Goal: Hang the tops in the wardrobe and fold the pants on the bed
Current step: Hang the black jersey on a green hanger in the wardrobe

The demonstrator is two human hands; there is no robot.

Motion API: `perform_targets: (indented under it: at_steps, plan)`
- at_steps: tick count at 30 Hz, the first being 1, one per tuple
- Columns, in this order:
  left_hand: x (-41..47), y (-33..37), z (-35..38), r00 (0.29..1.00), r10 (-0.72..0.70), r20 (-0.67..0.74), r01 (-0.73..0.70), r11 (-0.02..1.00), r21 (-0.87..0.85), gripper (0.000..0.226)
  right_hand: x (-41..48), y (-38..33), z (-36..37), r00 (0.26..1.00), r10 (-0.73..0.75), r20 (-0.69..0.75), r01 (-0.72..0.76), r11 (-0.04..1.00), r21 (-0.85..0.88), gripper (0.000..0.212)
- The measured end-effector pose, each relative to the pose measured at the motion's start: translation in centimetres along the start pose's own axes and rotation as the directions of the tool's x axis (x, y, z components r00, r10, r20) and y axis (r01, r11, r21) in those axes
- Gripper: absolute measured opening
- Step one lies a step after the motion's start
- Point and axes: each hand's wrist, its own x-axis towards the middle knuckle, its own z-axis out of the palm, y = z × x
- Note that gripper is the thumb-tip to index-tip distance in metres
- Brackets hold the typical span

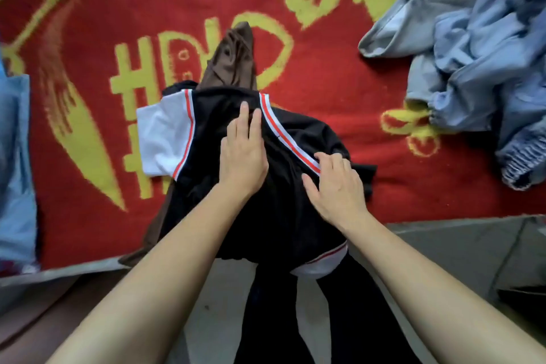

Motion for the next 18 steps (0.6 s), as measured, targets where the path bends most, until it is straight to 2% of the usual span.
perform_targets:
  at_steps: [3,7,11,14,16,18]
  plan:
    - [4.2,-0.6,3.0,1.0,0.013,-0.027,-0.013,1.0,0.008,0.066,0.8,1.1,3.9,0.998,0.02,-0.06,-0.021,0.999,-0.028,0.045]
    - [6.6,-1.4,6.2,0.999,-0.023,-0.036,0.022,0.999,-0.039,0.057,1.6,2.1,6.5,0.99,0.001,-0.138,-0.005,1.0,-0.025,0.04]
    - [5.5,-2.0,6.9,0.989,-0.015,-0.148,-0.017,0.977,-0.215,0.043,1.6,2.3,6.3,0.99,-0.005,-0.142,0.009,1.0,0.022,0.033]
    - [4.4,-2.4,6.2,0.972,-0.075,-0.222,-0.012,0.931,-0.364,0.026,0.7,2.2,5.2,0.955,-0.214,-0.205,0.217,0.976,-0.008,0.023]
    - [3.3,-3.0,5.4,0.944,-0.161,-0.287,0.01,0.885,-0.465,0.017,-0.4,1.8,4.9,0.906,-0.382,-0.181,0.385,0.923,-0.018,0.032]
    - [1.9,-3.8,4.9,0.905,-0.283,-0.318,0.073,0.838,-0.541,0.011,-1.9,1.1,5.2,0.882,-0.465,-0.081,0.469,0.882,0.043,0.046]
